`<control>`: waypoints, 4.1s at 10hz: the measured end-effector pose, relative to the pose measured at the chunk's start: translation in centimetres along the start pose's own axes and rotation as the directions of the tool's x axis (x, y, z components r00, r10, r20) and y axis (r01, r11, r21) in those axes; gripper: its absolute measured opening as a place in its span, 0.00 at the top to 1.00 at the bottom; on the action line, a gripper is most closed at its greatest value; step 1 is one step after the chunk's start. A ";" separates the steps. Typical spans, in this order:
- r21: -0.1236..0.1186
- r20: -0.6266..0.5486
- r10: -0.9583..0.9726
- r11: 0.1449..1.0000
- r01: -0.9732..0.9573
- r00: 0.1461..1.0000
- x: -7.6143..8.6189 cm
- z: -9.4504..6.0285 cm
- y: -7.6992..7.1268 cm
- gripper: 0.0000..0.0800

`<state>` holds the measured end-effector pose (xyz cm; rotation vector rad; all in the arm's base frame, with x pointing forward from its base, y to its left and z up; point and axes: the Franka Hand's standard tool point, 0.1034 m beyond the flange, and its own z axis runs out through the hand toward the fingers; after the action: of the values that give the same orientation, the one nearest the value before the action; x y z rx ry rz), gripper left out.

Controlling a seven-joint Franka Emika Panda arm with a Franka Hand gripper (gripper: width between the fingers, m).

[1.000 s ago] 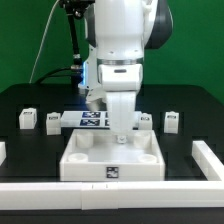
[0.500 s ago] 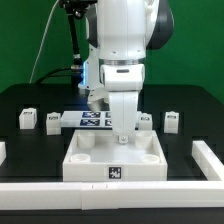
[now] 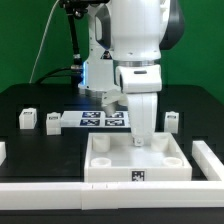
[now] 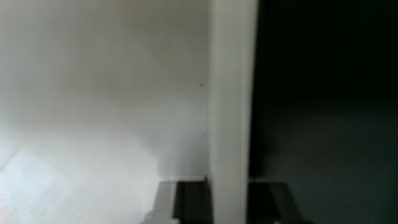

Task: Assemble one leg

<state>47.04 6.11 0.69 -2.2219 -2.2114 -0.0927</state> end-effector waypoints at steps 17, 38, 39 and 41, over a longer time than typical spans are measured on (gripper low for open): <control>-0.001 0.002 0.055 0.999 -0.055 0.999 2.0 0.0 1.3 0.19; 0.054 0.011 0.978 -0.210 -0.976 -0.210 4.8 -3.8 -5.0 0.19; 0.054 0.010 0.981 -0.194 -0.979 -0.194 4.8 -3.8 -5.0 0.19; 0.052 0.016 0.973 -0.229 -0.972 -0.229 6.1 -3.4 -6.3 0.19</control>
Offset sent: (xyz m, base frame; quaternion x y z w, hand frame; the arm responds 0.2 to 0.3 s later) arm 0.0147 0.0161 -0.0036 0.0045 -0.0049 0.0205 0.9998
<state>40.64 12.09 4.15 -3.0172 0.3558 -0.0345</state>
